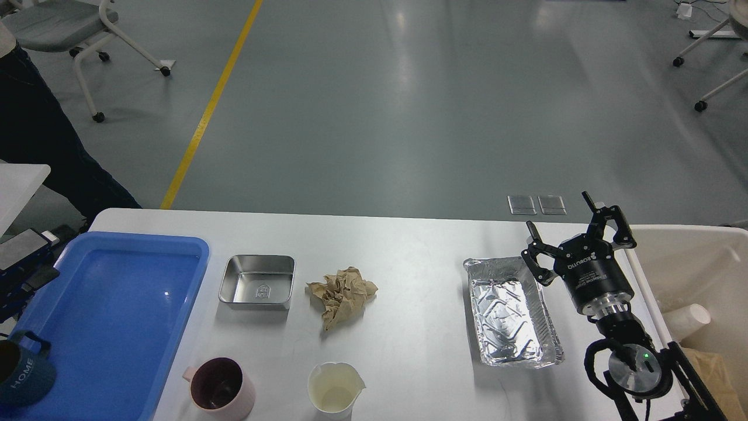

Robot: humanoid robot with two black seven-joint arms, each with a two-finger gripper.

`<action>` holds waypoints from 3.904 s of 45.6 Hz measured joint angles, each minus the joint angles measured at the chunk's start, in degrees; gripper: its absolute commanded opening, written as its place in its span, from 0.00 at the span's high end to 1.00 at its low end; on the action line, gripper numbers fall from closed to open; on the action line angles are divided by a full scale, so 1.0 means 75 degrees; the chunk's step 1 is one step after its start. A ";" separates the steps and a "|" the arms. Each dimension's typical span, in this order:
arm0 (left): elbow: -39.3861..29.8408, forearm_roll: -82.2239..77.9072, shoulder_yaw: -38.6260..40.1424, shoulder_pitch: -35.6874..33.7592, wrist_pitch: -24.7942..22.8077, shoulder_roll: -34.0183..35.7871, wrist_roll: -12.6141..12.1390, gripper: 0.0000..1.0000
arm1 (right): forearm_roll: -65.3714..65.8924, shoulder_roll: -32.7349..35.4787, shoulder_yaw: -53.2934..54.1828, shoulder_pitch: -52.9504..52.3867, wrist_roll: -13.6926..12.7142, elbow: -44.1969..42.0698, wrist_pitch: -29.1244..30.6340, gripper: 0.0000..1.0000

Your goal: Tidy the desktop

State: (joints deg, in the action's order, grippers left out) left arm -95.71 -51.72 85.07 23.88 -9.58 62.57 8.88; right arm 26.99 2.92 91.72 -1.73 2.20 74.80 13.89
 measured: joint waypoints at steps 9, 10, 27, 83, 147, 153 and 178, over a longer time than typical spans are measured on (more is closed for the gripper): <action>0.0012 0.0028 0.0003 0.0012 0.0019 0.0008 0.0160 0.01 | 0.0000 0.0009 0.0015 0.0052 0.0000 0.0116 0.0000 0.00; 0.0015 0.0034 0.0002 0.0013 0.0020 0.0009 0.0160 0.01 | 0.0000 0.0009 0.0016 0.0053 0.0000 0.0124 0.0000 0.00; 0.0036 0.0074 -0.0052 0.0226 -0.0084 -0.0018 0.0144 0.00 | 0.0000 -0.0036 0.0016 0.0054 0.0000 0.0151 0.0000 0.00; -0.0050 -0.1525 -0.3759 -0.1460 -0.1327 -0.0311 -0.0620 0.01 | 0.0129 -0.0212 -0.0020 0.0008 0.0000 0.0151 -0.0024 0.00; 0.0411 -0.1517 -0.5372 -0.2570 -0.1336 -0.1428 -0.1744 0.96 | 0.0175 -0.0202 -0.0031 0.0035 0.0000 0.0284 -0.0060 0.00; 0.0411 -0.1517 -0.5377 -0.2555 -0.1336 -0.1399 -0.1724 0.99 | 0.0196 -0.0202 -0.0030 0.0022 0.0000 0.0270 -0.0074 0.00; 0.0468 -0.1662 -0.5359 -0.2700 -0.1324 -0.1510 -0.1618 0.98 | 0.0281 -0.0196 -0.0030 0.0019 0.0000 0.0277 -0.0084 0.00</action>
State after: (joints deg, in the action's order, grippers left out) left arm -92.20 -64.19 44.88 3.63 -19.51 51.24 -3.26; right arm 29.09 1.45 91.49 -1.59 2.20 76.88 13.26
